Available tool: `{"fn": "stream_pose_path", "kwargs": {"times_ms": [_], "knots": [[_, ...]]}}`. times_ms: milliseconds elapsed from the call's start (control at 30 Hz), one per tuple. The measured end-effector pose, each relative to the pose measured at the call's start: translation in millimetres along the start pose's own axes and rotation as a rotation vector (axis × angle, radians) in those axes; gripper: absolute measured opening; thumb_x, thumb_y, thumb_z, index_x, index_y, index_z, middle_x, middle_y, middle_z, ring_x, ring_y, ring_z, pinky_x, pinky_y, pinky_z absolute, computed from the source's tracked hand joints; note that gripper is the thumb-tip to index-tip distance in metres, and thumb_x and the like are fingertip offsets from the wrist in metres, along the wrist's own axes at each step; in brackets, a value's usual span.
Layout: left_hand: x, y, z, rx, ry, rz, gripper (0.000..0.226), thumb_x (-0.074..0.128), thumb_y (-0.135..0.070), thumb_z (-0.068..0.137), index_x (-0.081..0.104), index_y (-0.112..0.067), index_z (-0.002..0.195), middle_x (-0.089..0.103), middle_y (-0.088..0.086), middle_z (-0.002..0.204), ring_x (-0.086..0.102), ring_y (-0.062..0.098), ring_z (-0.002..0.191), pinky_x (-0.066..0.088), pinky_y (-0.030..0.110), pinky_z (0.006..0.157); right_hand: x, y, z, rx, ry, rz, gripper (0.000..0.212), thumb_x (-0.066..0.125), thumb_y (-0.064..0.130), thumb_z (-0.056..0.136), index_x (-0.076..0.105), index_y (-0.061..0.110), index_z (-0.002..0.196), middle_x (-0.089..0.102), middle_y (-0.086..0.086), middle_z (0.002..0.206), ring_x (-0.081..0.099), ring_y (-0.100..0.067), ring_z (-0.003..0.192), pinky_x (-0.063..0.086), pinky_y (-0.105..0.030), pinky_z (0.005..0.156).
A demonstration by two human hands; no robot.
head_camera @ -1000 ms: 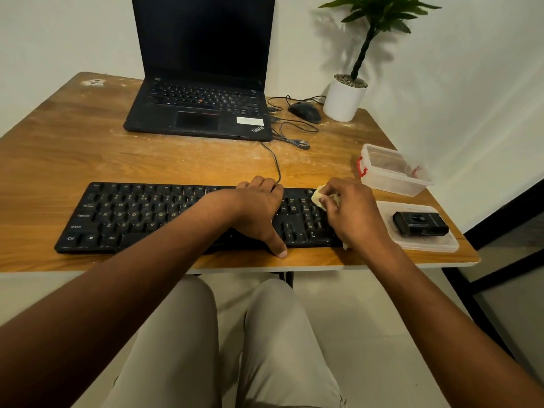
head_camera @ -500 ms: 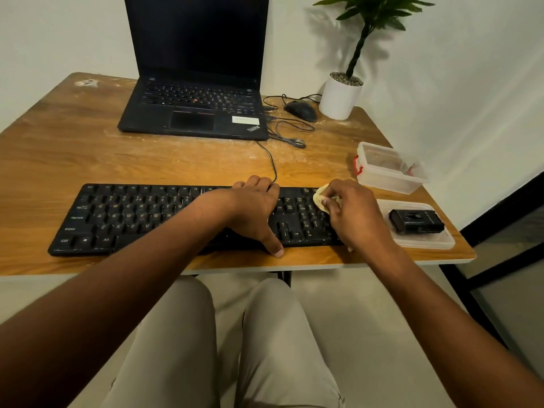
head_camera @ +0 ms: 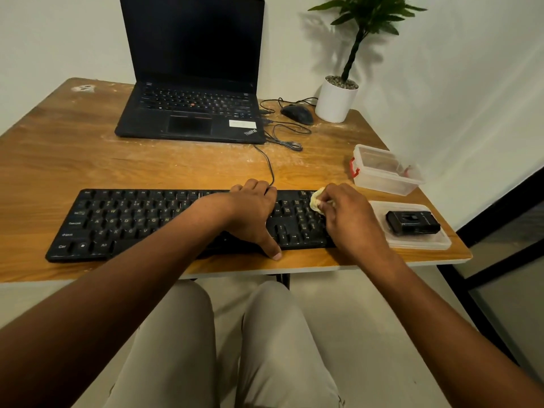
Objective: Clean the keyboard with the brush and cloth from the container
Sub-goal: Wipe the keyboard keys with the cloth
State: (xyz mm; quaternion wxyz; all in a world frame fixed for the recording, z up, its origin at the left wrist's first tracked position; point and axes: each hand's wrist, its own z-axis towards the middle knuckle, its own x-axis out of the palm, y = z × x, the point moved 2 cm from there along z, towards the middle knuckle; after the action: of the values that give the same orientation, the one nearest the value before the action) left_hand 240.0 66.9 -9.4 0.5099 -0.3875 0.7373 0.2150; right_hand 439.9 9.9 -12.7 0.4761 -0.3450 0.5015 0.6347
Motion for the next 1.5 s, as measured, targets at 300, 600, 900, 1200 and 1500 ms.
{"fn": "stream_pose_path", "kwargs": {"times_ms": [300, 600, 900, 1200, 1500], "knots": [[0, 1, 1, -0.006, 0.001, -0.016, 0.141, 0.075, -0.08, 0.068, -0.003, -0.013, 0.165, 0.001, 0.006, 0.171, 0.0, 0.03, 0.157, 0.012, 0.05, 0.128, -7, 31, -11, -0.105, 0.02, 0.07, 0.007, 0.06, 0.018, 0.102, 0.064, 0.021, 0.106, 0.057, 0.006, 0.109, 0.053, -0.011, 0.097, 0.044, -0.027, 0.079], [-1, 1, 1, -0.004, 0.0, -0.017, 0.141, 0.075, -0.08, 0.068, -0.001, -0.012, 0.165, 0.003, 0.006, 0.171, 0.002, 0.03, 0.157, 0.013, 0.05, 0.128, -2, -3, -2, 0.117, -0.033, 0.056, 0.003, 0.061, 0.02, 0.102, 0.061, 0.022, 0.103, 0.059, 0.004, 0.106, 0.056, -0.015, 0.097, 0.041, -0.028, 0.078], [0, 2, 3, -0.005, -0.002, -0.011, 0.142, 0.075, -0.081, 0.066, -0.001, -0.013, 0.165, 0.003, 0.006, 0.171, 0.002, 0.03, 0.157, 0.014, 0.051, 0.128, 3, 30, -51, -0.083, -0.003, -0.009, 0.006, 0.056, 0.022, 0.104, 0.06, 0.022, 0.108, 0.052, 0.006, 0.105, 0.049, -0.011, 0.095, 0.044, -0.029, 0.076], [-1, 1, 2, -0.003, -0.01, -0.026, 0.139, 0.077, -0.078, 0.067, 0.002, -0.013, 0.165, 0.008, 0.006, 0.169, 0.006, 0.029, 0.155, 0.016, 0.049, 0.127, -16, 2, -28, 0.159, -0.094, 0.059, 0.002, 0.061, 0.019, 0.102, 0.062, 0.021, 0.102, 0.057, 0.005, 0.103, 0.054, -0.014, 0.096, 0.044, -0.032, 0.079], [-2, 0, 0, -0.008, -0.01, -0.036, 0.139, 0.078, -0.077, 0.067, 0.001, -0.014, 0.164, 0.008, 0.005, 0.169, 0.006, 0.029, 0.156, 0.015, 0.049, 0.127, -1, 4, -33, 0.014, -0.017, 0.031, 0.005, 0.06, 0.022, 0.102, 0.058, 0.026, 0.099, 0.054, 0.007, 0.101, 0.05, -0.011, 0.095, 0.038, -0.028, 0.077]]}}
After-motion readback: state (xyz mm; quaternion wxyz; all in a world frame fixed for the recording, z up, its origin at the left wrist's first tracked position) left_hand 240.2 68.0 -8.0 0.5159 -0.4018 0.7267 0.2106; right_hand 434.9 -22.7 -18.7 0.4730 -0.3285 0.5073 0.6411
